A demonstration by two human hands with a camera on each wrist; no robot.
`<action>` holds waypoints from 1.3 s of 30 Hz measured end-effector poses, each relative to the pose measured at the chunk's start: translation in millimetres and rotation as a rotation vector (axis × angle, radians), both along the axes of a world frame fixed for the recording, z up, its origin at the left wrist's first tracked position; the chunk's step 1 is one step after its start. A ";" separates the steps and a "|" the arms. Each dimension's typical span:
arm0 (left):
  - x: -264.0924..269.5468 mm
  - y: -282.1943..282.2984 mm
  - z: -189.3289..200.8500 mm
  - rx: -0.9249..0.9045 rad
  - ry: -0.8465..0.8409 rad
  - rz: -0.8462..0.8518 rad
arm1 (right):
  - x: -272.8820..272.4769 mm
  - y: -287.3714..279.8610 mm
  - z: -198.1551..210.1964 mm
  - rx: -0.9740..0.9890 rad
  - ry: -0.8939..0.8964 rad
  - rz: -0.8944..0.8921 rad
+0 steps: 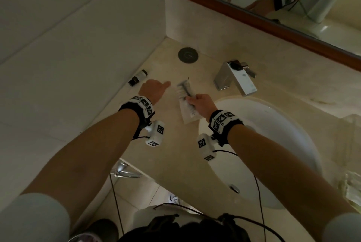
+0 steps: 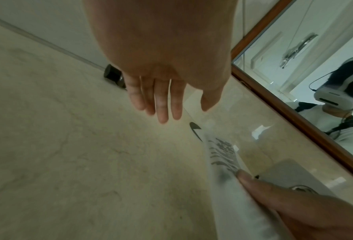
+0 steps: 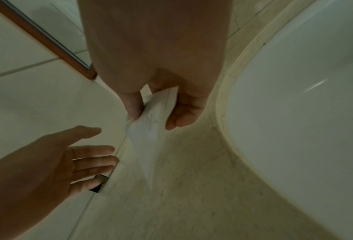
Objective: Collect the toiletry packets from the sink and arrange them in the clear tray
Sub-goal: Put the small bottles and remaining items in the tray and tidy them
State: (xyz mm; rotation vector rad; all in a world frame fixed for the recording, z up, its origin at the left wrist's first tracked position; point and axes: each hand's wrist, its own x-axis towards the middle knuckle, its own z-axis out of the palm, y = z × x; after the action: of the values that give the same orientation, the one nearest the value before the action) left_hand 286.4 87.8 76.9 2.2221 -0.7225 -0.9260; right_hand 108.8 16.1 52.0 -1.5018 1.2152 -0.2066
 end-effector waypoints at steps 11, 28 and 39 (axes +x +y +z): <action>42.3 2.6 -25.2 0.275 -0.517 -0.244 | 18.3 -3.7 -7.5 -0.041 0.018 0.011; 38.2 -15.2 -32.3 0.229 -0.613 -0.322 | -11.1 -10.9 -10.0 -0.035 0.102 -0.038; 1.8 -25.7 -29.0 0.282 -0.495 -0.337 | -40.8 -9.9 0.0 -0.074 0.163 -0.009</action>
State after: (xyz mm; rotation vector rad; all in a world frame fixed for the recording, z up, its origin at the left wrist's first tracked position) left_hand 288.2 62.1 47.9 2.6711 -1.2917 -0.6570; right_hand 68.0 6.1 52.1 -1.6020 1.3568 -0.1383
